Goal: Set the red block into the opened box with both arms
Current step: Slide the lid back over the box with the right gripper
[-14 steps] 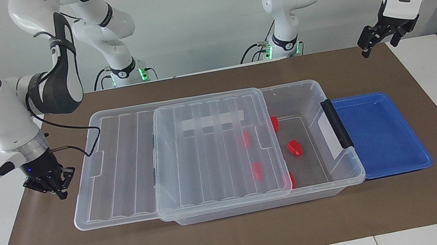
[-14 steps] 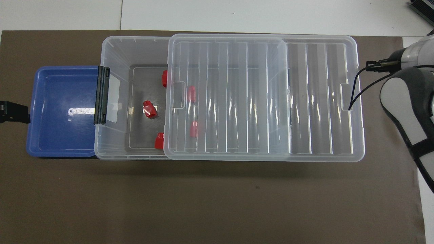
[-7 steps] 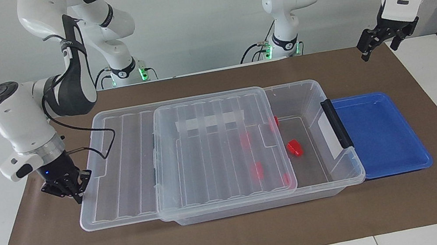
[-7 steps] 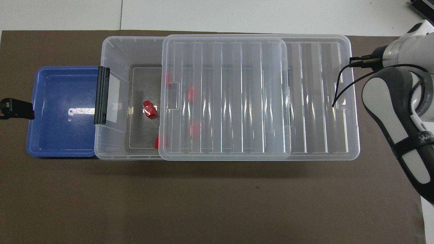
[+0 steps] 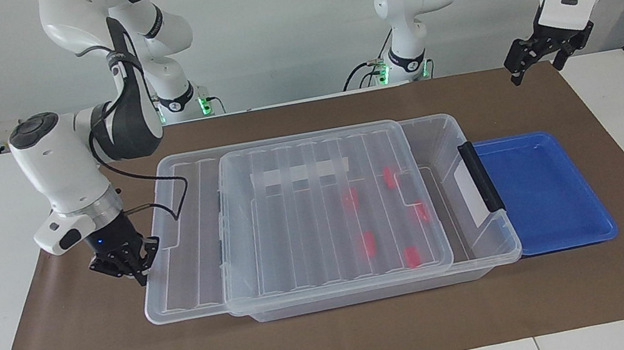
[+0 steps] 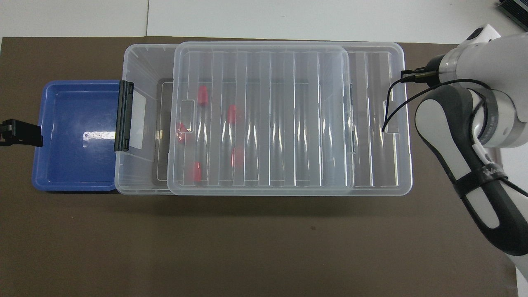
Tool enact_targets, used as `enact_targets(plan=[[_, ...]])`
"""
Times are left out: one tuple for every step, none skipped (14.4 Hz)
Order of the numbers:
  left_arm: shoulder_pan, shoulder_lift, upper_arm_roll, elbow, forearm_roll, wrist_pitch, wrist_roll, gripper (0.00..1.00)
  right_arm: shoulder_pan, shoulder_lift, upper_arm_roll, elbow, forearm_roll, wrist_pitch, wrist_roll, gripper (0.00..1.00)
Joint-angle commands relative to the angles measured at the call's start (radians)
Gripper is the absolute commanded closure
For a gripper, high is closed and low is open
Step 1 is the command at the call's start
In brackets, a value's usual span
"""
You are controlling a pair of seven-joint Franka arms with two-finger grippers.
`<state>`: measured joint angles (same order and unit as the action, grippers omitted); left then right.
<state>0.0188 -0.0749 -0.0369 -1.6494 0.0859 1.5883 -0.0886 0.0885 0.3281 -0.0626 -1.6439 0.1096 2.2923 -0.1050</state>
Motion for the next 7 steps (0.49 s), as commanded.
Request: enact_targets(plan=[[-0.008, 0.029, 0.006, 0.050, -0.015, -0.036, 0.007, 0.00, 0.019, 0.012, 0.003, 0.001, 0.038, 0.004, 0.013, 1.00], [-0.008, 0.030, 0.006, 0.051, -0.024, -0.030, 0.007, 0.00, 0.020, 0.011, 0.004, 0.000, 0.036, 0.001, 0.013, 1.00], [-0.010, 0.030, 0.006, 0.051, -0.044, -0.016, 0.003, 0.00, 0.036, 0.011, 0.004, -0.002, 0.038, 0.001, 0.019, 1.00], [-0.011, 0.030, 0.006, 0.050, -0.052, -0.005, 0.001, 0.00, 0.040, 0.011, 0.004, -0.002, 0.038, 0.000, 0.039, 1.00], [-0.011, 0.030, 0.006, 0.050, -0.054, 0.001, 0.001, 0.00, 0.048, 0.009, 0.004, -0.008, 0.038, -0.002, 0.060, 1.00], [-0.008, 0.032, 0.006, 0.050, -0.075, 0.013, 0.001, 0.00, 0.068, 0.008, 0.004, -0.011, 0.038, -0.002, 0.076, 1.00], [0.001, 0.035, 0.008, 0.050, -0.124, 0.021, -0.002, 0.00, 0.073, 0.005, 0.004, -0.019, 0.038, -0.002, 0.088, 1.00]])
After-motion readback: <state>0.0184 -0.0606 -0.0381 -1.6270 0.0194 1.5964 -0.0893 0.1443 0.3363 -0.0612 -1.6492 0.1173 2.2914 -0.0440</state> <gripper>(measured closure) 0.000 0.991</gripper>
